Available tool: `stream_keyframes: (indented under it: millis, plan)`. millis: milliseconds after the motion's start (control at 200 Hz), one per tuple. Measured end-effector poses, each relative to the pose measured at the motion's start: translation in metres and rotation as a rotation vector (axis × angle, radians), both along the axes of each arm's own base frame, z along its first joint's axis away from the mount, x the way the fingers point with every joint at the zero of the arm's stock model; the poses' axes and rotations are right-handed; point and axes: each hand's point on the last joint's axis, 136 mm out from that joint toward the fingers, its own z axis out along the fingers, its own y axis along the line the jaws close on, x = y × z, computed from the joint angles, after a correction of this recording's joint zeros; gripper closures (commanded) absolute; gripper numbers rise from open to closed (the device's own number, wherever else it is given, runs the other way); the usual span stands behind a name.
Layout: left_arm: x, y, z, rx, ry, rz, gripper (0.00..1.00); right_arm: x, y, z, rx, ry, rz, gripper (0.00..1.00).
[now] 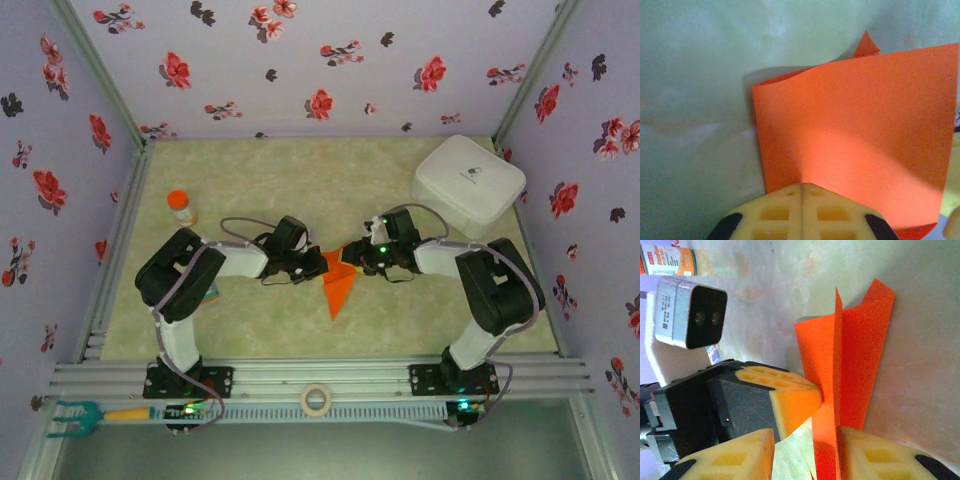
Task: Fold a paper plane with a square sheet of paper (pick it up from the middle)
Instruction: Fold the wing for the fifth time at the center of the table.
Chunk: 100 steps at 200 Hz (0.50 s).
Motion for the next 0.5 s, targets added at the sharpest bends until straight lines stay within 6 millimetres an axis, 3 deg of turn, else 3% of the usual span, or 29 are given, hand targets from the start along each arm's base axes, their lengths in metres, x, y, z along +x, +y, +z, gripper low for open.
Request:
stream_keyframes:
  millis: [200,500]
  plan:
    - [-0.001,-0.001,0.0,-0.005,-0.002,-0.01,1.0,0.001,-0.001,-0.005,-0.005,0.004,0.01,0.66]
    - [-0.001,-0.002,0.0,-0.009,-0.011,-0.025,0.98,0.006,-0.004,-0.012,-0.029,0.012,0.022,0.91]
